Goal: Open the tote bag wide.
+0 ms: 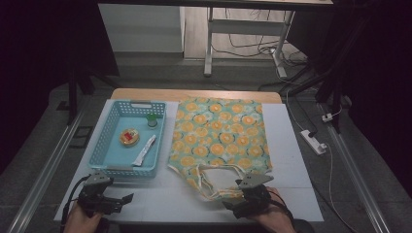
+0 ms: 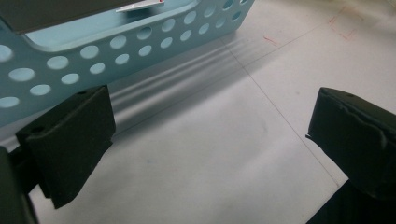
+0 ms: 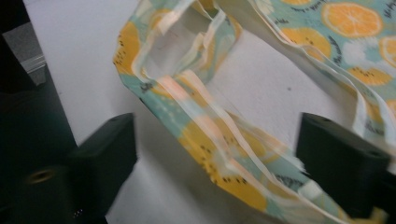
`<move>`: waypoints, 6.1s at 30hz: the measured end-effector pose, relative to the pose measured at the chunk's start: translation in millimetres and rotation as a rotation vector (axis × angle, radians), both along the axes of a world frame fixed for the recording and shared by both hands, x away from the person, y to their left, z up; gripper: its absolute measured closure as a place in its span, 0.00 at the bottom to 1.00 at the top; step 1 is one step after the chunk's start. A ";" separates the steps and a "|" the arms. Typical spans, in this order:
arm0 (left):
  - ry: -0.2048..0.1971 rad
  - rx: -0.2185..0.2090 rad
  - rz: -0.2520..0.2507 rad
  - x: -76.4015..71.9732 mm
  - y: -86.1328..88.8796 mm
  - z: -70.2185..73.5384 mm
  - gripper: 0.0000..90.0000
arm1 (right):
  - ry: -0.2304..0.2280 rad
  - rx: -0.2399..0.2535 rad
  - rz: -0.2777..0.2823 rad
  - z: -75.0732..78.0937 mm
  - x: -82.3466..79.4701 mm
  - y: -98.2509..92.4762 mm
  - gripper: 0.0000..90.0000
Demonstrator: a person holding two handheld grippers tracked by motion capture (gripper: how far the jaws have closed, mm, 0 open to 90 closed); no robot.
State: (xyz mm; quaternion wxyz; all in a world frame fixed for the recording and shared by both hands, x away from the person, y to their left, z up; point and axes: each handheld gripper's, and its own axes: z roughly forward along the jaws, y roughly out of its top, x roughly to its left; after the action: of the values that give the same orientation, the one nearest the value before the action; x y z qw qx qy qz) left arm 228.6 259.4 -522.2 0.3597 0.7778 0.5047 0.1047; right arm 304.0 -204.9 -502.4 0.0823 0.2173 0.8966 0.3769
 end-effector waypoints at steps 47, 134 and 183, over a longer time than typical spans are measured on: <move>0.003 -0.018 -0.001 0.3 2.2 -0.4 0.02 | 0.044 0.085 -0.052 40.5 102.8 10.9 1.00; 0.005 -0.050 0.014 -0.1 5.9 -0.6 0.02 | 0.018 0.028 -0.245 13.4 231.1 24.6 0.27; 0.016 -0.046 0.016 1.2 5.3 -1.3 0.03 | 0.023 -0.165 0.003 -18.6 146.1 60.8 0.44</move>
State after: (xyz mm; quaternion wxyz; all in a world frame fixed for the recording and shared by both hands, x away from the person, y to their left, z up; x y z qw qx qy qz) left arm 229.8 264.7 -523.6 0.3728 0.7660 0.5159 0.0897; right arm 450.1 -144.1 -521.0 0.0891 0.2126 0.9258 0.2996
